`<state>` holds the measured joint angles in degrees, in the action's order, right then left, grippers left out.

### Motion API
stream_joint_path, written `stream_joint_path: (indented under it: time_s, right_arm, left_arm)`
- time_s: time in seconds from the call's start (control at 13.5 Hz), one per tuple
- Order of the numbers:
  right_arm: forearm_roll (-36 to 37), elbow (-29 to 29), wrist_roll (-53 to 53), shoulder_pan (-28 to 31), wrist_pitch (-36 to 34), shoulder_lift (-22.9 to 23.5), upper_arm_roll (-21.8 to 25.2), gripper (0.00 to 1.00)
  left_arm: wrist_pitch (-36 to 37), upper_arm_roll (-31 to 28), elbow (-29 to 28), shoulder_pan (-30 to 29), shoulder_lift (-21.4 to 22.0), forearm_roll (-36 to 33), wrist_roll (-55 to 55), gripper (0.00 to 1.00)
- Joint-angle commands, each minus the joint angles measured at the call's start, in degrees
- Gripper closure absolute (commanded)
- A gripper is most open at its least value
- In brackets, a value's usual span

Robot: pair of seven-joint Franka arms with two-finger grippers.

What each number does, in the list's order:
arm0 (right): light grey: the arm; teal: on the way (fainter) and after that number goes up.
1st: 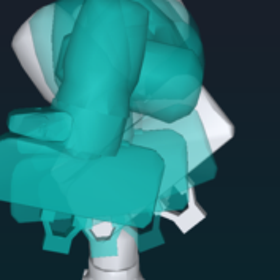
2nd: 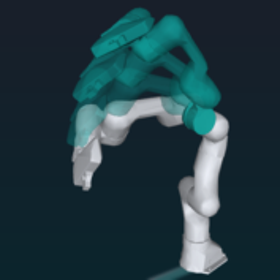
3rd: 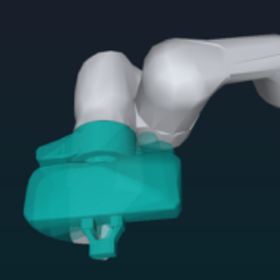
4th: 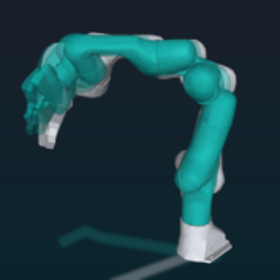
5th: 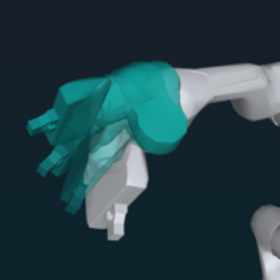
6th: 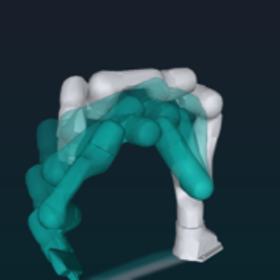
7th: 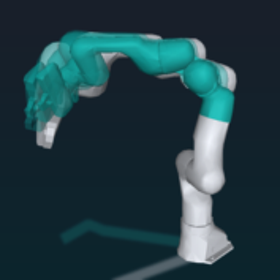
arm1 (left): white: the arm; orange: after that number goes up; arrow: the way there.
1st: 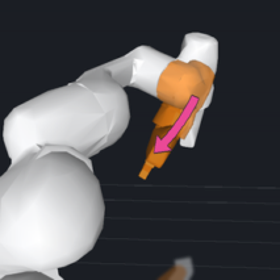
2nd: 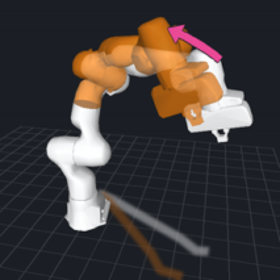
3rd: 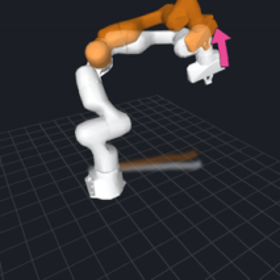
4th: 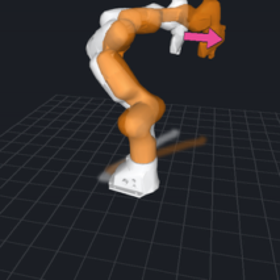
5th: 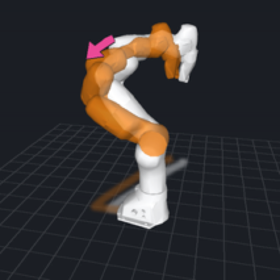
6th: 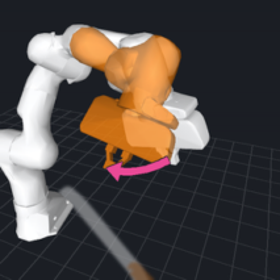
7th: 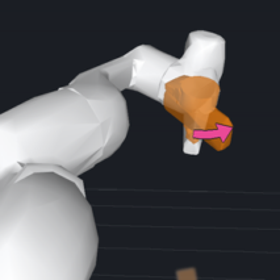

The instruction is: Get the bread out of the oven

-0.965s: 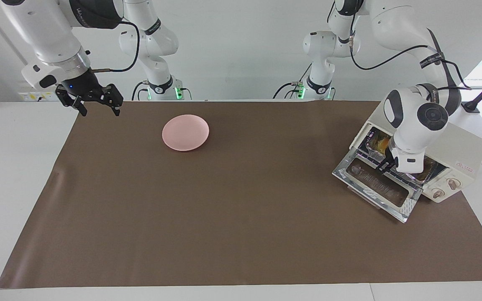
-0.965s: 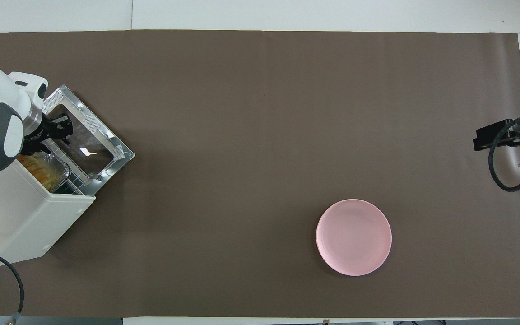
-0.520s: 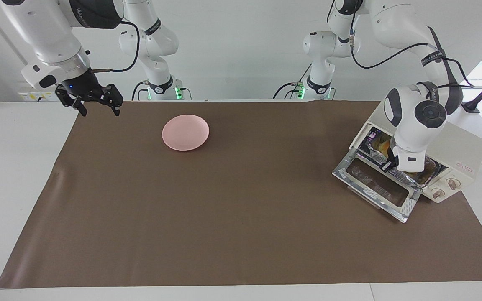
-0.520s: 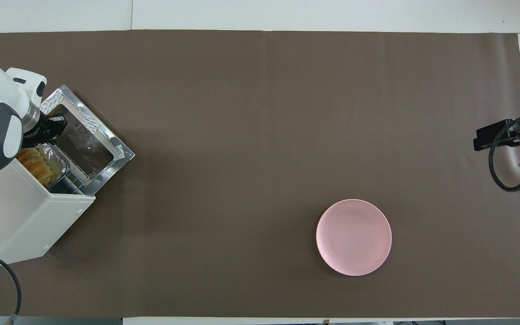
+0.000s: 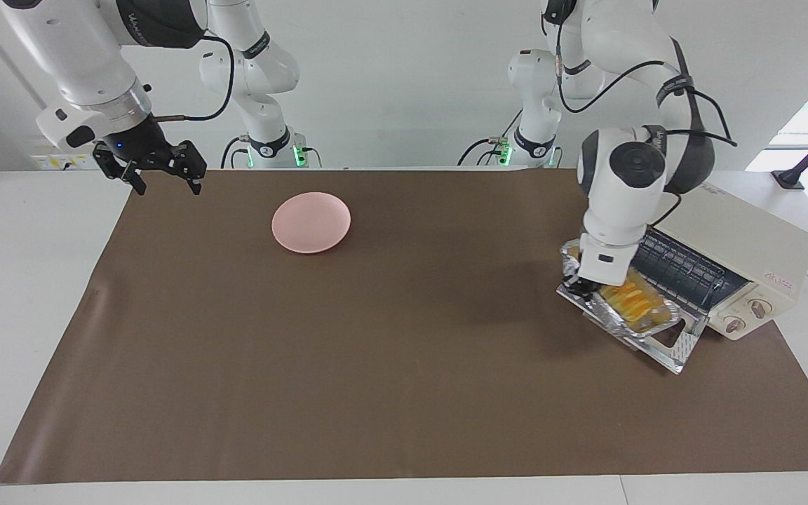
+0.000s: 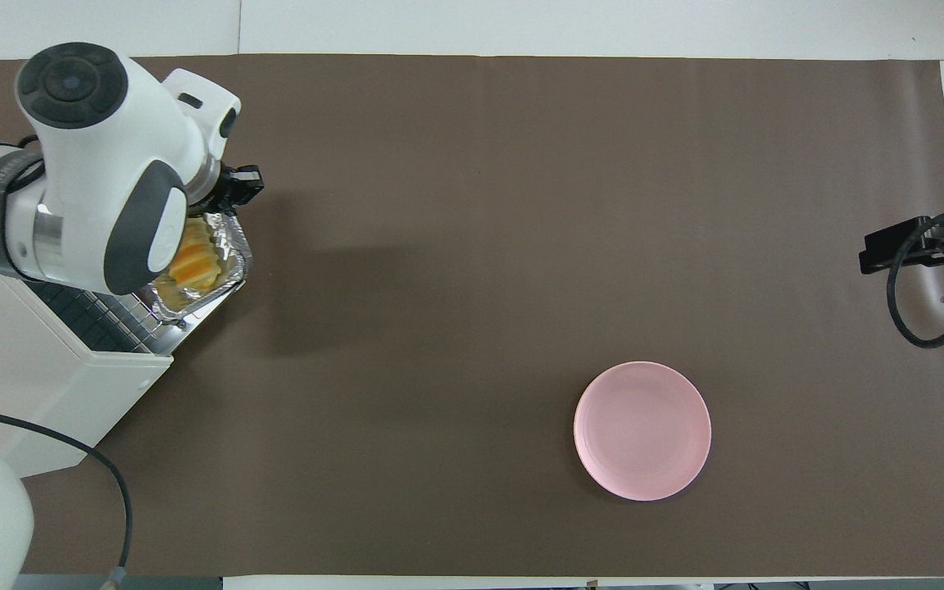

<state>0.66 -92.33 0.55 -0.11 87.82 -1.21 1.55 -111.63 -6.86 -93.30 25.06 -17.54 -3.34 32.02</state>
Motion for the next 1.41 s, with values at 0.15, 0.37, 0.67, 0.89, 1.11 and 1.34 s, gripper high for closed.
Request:
stream_joint_path:
  time_s: [0.15, 0.37, 0.67, 0.89, 1.11, 1.34]
  right_arm:
    - [0.49, -0.22, 1.38, 1.25, -0.54, -0.28, -0.67, 0.00]
    - [0.40, -0.31, 1.64, 2.74, -0.10, -0.28, -0.67, 0.00]
    - [0.40, -1.44, 1.73, 4.24, -0.28, -0.55, -0.67, 0.00]
    - [-0.04, -2.85, 1.29, 3.45, 1.38, -1.34, -1.28, 0.00]
    - [-0.57, -7.41, 1.38, 1.00, 8.23, -2.48, -1.81, 0.00]
    - [-0.48, -9.62, 1.47, -2.25, 15.27, -0.30, -1.81, 0.00]
  left_arm:
    - [-2.61, -0.97, 2.69, 9.21, -2.06, 3.95, -0.73, 1.00]
    - [-2.63, -1.14, 6.80, 16.84, -7.83, 7.72, 0.23, 1.00]
    - [-6.40, -0.97, 9.63, 22.65, -11.72, 9.05, 1.89, 1.00]
    - [-11.93, -0.88, 8.50, 23.64, -13.31, 9.23, 1.90, 0.96]
    - [-11.69, -0.96, 8.92, 23.72, -13.84, 10.37, 2.07, 0.00]
    - [-8.80, -1.31, 10.33, 23.37, -13.05, 10.46, 3.13, 0.00]
